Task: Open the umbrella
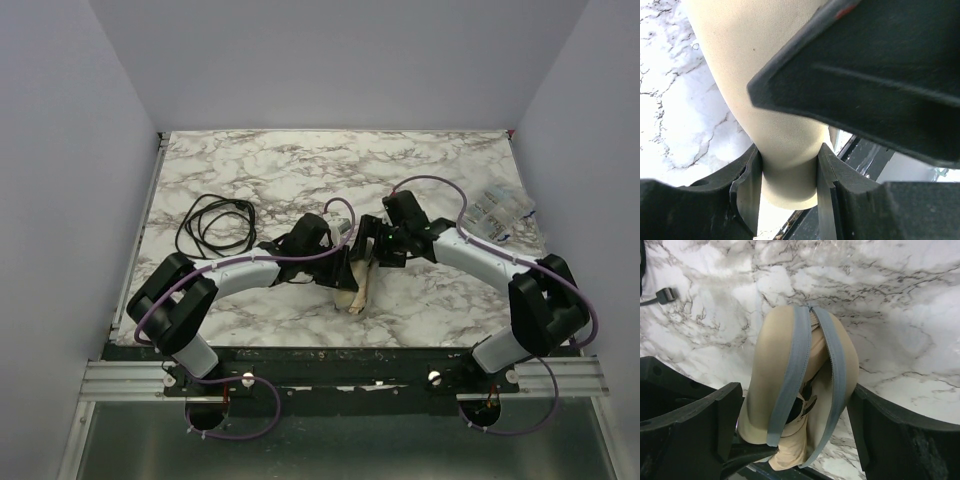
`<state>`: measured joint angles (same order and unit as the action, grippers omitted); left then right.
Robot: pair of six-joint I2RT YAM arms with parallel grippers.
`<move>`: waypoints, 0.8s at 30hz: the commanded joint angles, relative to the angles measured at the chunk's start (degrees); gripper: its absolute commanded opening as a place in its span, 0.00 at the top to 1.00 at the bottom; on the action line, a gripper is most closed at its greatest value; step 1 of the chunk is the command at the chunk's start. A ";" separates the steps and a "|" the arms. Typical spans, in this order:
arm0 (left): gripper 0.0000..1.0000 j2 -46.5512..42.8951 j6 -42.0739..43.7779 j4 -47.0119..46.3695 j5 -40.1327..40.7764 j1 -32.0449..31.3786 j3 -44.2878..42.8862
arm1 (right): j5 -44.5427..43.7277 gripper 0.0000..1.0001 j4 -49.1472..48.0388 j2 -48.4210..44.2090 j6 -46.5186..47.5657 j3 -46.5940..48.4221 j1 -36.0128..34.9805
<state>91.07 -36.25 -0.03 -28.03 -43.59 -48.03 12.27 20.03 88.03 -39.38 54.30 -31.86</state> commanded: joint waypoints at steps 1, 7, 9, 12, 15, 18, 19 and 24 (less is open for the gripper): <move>0.82 -1.13 -1.04 -1.18 -2.94 -0.26 -0.55 | -8.37 0.09 4.73 -3.77 3.39 3.46 -0.05; 0.80 -1.72 -2.23 -0.85 -3.97 -0.26 -1.10 | -13.65 0.07 8.40 -6.69 4.21 4.34 -0.05; 0.75 -1.86 -2.59 -0.85 -4.50 -0.21 -1.35 | -12.93 0.07 8.29 -7.55 4.00 3.64 -0.08; 0.70 -2.02 -2.90 -1.06 -5.12 -0.18 -1.39 | -9.98 0.09 7.02 -8.52 3.71 1.88 -0.05; 0.63 -2.26 -3.41 -1.93 -5.74 -0.13 -0.97 | -7.58 0.12 6.17 -8.91 3.16 0.37 -0.05; 0.50 -2.73 -3.56 -2.13 -6.07 -0.18 -0.71 | -5.55 0.16 5.35 -9.23 2.58 -1.13 -0.05; 0.47 -2.97 -3.44 -2.16 -6.08 -0.18 -0.55 | -4.92 0.17 5.01 -9.43 2.34 -1.58 -0.05; 0.39 -3.69 -3.39 -2.16 -5.94 0.00 0.03 | -3.93 0.18 4.49 -9.87 1.67 -3.30 -0.02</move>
<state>90.45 -39.33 1.04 -31.46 -43.59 -48.03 6.13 25.58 79.81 -36.67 52.31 -31.86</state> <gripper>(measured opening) 0.588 0.822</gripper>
